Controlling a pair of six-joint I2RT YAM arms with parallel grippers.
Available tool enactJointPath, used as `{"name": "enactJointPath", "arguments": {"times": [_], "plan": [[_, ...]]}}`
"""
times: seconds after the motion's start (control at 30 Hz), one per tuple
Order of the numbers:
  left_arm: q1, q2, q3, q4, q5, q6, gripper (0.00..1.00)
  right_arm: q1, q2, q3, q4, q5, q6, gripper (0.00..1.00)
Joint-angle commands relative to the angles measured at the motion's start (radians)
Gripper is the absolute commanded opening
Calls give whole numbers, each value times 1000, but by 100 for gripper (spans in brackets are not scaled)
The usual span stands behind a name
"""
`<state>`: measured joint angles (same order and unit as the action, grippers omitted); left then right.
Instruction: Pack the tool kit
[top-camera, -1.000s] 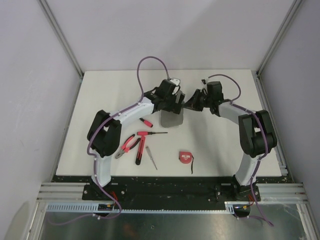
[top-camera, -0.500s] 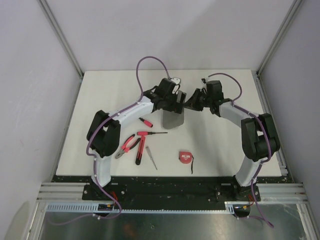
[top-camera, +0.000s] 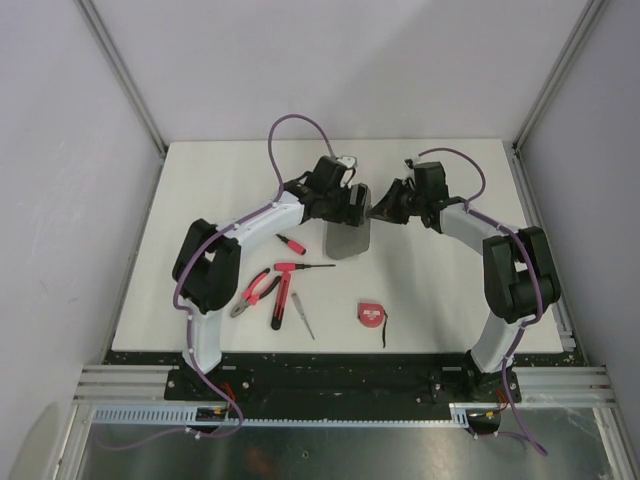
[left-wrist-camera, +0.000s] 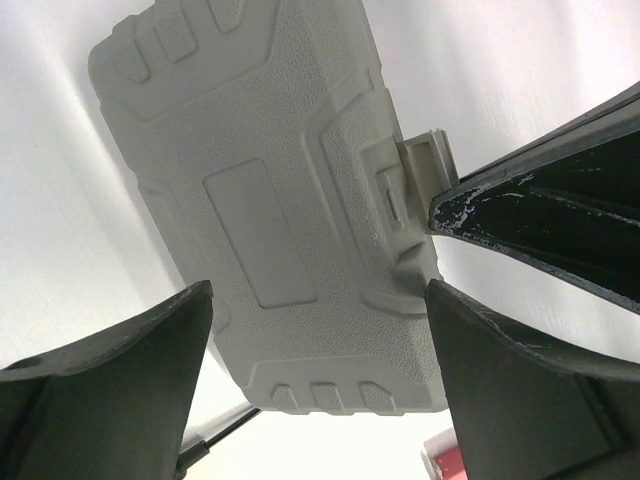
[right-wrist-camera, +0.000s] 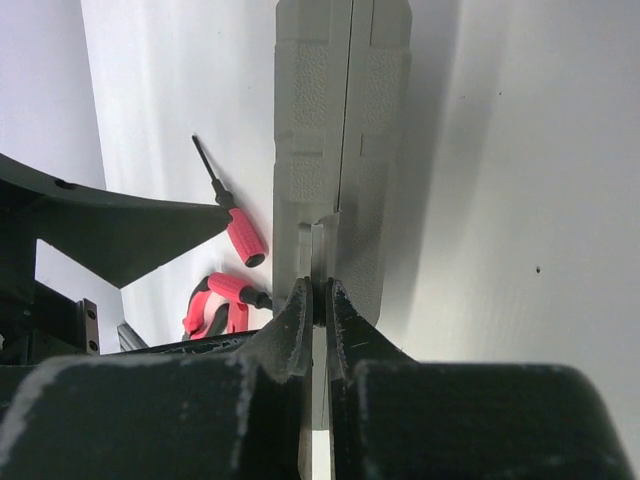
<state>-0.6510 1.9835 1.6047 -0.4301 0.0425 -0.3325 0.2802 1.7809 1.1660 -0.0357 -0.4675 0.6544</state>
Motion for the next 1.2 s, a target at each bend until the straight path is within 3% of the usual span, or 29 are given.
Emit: {"name": "enactJointPath", "arguments": {"times": [0.0,0.27,0.63,0.8,0.9,1.17], "plan": [[8,14,-8,-4,20,4,94,-3,-63,12,48,-16,-7,0],[8,1,37,-3,76,6,100,1,-54,12,52,-1,-1,0],[12,62,-1,-13,11,-2,99,-3,-64,13,53,2,2,0],[68,42,-20,-17,16,-68,74,-16,-64,12,10,9,-16,0],[114,24,-32,-16,65,-106,66,-29,-59,13,-17,12,-31,0],[177,-1,-39,-17,75,-121,63,-47,-50,12,-44,2,-60,0]]}}
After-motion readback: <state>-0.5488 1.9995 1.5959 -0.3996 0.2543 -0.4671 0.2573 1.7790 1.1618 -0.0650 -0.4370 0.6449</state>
